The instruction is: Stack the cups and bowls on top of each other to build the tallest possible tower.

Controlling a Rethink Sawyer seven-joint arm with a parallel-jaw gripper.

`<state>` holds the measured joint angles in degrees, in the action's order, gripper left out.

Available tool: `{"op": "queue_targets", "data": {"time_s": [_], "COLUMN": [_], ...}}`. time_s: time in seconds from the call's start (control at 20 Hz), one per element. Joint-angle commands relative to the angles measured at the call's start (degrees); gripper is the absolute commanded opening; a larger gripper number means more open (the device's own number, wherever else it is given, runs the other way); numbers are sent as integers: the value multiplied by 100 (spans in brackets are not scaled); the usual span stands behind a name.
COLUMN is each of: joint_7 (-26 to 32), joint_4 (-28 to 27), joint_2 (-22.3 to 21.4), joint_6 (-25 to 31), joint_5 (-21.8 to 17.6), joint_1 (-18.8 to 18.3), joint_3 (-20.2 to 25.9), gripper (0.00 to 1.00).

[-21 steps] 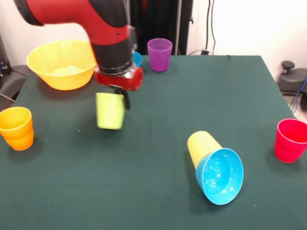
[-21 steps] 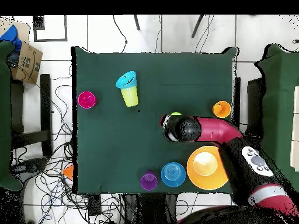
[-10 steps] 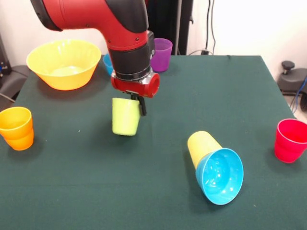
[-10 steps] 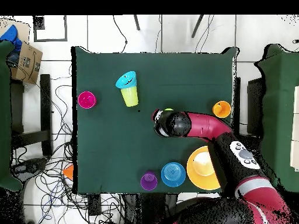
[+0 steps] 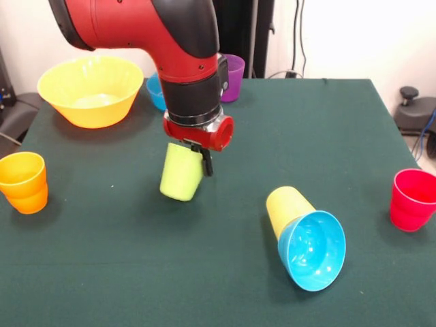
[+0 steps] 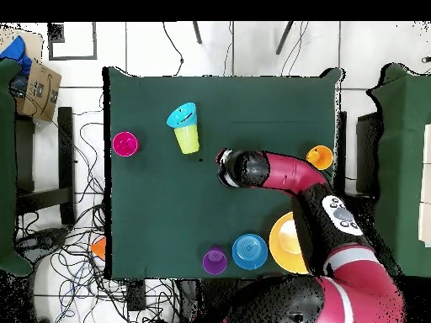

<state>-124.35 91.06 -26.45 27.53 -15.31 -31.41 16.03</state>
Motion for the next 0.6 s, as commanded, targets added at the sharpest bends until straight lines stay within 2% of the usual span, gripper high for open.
{"op": "queue_targets", "data": {"time_s": [0.05,0.4,0.6], "joint_7": [-1075,-1306,-1380], "joint_4": [-623,-683,-786], "joint_2": [370,247,63], "joint_6": [99,198,535], "joint_5": [488,1072,1333], "joint_1": [387,840,1111], "joint_3": [-296,-551,-788], "gripper": [0,0,0]}}
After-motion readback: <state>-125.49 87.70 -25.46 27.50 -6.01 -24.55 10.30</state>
